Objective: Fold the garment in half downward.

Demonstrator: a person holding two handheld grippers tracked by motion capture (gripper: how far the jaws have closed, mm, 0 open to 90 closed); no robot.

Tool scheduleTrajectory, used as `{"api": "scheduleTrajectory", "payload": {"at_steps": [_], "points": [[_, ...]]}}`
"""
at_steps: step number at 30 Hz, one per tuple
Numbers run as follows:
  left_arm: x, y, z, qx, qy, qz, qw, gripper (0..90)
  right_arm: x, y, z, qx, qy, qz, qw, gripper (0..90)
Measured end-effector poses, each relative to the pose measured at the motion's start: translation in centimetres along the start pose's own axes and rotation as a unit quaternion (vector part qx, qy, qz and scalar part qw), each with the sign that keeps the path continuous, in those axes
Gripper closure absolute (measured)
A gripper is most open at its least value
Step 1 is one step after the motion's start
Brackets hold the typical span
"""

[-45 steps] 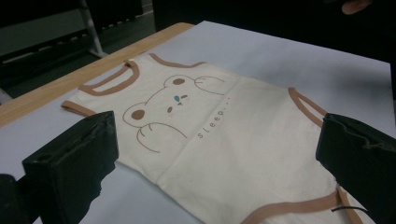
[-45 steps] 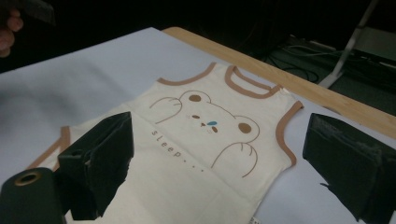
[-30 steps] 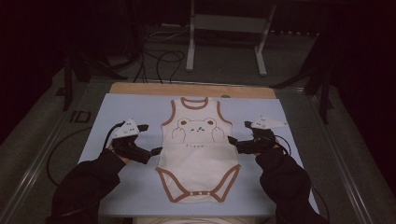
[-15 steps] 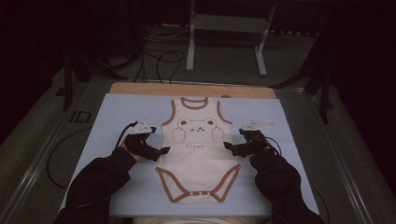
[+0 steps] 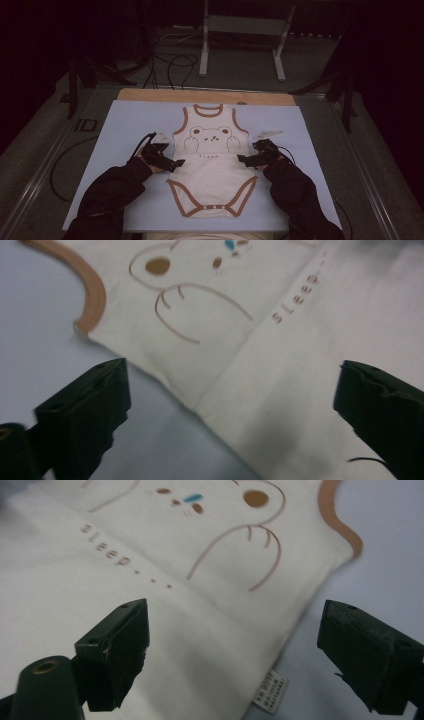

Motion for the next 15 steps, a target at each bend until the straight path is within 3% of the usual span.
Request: {"api": "scheduleTrajectory", "payload": {"at_steps": [3,5,8,12,13,15], "points": [[-0.39,-0.31,-0.13,0.005,-0.001,-0.012,0.9999,15.3,-0.36,-0.22,0.42,-0.001,-0.007,-0.006,1.0000,22.1],[-0.50,-0.44,-0.17,0.007,-0.001,-0.017,0.9998,15.5,-0.36,-0.22,0.42,-0.001,-0.007,-0.006,1.0000,22.1],[-0.62,-0.72,-0.05,0.012,-0.016,-0.028,0.9994,17.2,-0.52,-0.45,0.79,-0.008,-0.013,-0.009,0.9999,25.6],[-0.75,-0.96,-0.35,0.036,-0.026,-0.045,0.9980,23.8,-0.66,-0.64,0.85,-0.011,-0.007,-0.014,0.9998,33.1],[-0.78,-0.98,-0.40,0.036,-0.027,-0.046,0.9979,30.9,-0.77,-0.73,0.90,-0.011,0.000,-0.020,0.9997,34.8],[-0.98,-1.07,-0.60,0.042,-0.030,-0.054,0.9972,32.4,-0.87,-0.81,0.89,-0.010,-0.004,-0.024,0.9997,34.8]]}}
Point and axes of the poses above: each handheld gripper's, and its own axes: y roughly backward along the jaws, x roughly out of its top, z roughly to its right, the point moved 7 cm from there along -y, roughly forward along the jaws, and after that the axes turned 14 degrees about z, right-handed, at the moved point
